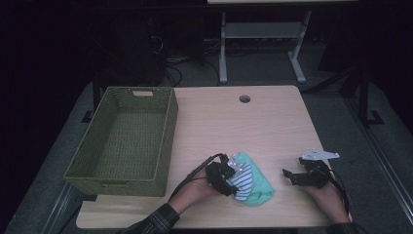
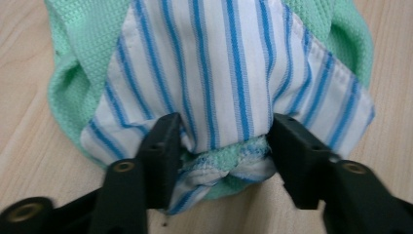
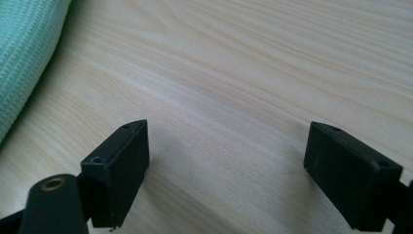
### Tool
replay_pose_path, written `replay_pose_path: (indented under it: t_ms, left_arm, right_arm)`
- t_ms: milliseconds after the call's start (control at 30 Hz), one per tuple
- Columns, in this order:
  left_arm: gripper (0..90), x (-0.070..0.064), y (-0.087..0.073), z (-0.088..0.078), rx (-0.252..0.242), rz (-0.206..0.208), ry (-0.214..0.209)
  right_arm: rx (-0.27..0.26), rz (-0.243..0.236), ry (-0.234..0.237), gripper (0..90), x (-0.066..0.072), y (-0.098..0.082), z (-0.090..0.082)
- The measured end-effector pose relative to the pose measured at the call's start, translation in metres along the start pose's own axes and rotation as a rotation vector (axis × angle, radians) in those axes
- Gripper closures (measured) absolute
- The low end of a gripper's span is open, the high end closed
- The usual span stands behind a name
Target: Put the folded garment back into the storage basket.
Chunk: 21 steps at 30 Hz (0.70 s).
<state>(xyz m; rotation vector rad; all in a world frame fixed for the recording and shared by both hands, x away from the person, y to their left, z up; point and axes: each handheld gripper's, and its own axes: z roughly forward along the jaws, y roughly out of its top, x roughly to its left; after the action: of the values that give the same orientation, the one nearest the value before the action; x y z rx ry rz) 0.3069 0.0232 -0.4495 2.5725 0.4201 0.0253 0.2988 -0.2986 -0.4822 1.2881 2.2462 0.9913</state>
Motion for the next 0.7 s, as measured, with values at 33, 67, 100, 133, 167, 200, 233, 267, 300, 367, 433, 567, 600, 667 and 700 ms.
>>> replay_pose_path:
  t_ms: [33,67,100,133,167,200,233,267,300,367,433,567,600,667,700]
  left_arm:
    - [49.9,0.0008,0.0003,-0.0002,0.001,-0.004,-0.002]
    - [53.7,0.0018,0.001,-0.0009,0.006,-0.01,-0.009]
    - [57.2,0.0027,0.0013,-0.0011,0.011,-0.008,-0.012]
    - [59.5,0.0029,0.0016,-0.0009,0.008,-0.019,-0.017]
    - [61.5,0.0042,0.002,-0.0014,0.017,-0.012,-0.021]
    - [64.2,0.0047,0.0024,-0.0016,0.019,-0.015,-0.03]
    - [66.1,0.0048,0.0027,-0.0015,0.021,-0.019,-0.036]
    - [68.2,0.0049,0.003,-0.0016,0.024,-0.018,-0.04]
    - [69.1,0.005,0.0033,-0.0016,0.026,-0.013,-0.042]
    - [71.1,0.0043,0.0036,-0.0016,0.027,-0.016,-0.044]
    - [72.0,0.0043,0.0038,-0.0019,0.031,-0.013,-0.046]
    - [73.8,0.0052,0.0034,-0.0023,0.027,-0.006,-0.056]
    - [73.9,0.0054,0.0032,-0.0024,0.025,-0.007,-0.058]
    - [74.0,0.0059,0.0028,-0.0029,0.02,-0.014,-0.064]
    - [74.1,0.0063,0.0026,-0.0037,0.018,-0.013,-0.066]
  right_arm:
    - [0.0,0.0,0.0,16.3,0.0,0.0,0.0]
    - [0.0,0.0,0.0,16.3,0.0,0.0,0.0]
    - [0.0,0.0,0.0,16.3,0.0,0.0,0.0]
    - [0.0,0.0,0.0,16.3,0.0,0.0,0.0]
    - [0.0,0.0,0.0,16.3,0.0,0.0,0.0]
    - [0.0,0.0,0.0,16.3,0.0,0.0,0.0]
    - [0.0,0.0,0.0,16.3,0.0,0.0,0.0]
    - [0.0,0.0,0.0,16.3,0.0,0.0,0.0]
    - [0.0,0.0,-0.001,16.3,0.0,0.0,0.0]
    - [0.0,0.0,0.0,16.3,0.0,0.0,0.0]
    - [0.0,0.0,-0.001,16.3,0.0,0.0,0.0]
    - [0.0,0.0,0.0,16.3,-0.0001,0.0,0.0]
    - [0.0,0.0,0.0,16.3,-0.0001,0.0,0.0]
    - [0.0,-0.001,0.0,16.3,-0.0001,0.0001,0.0]
    - [0.0,-0.001,0.0,16.3,-0.0001,0.0001,0.0]
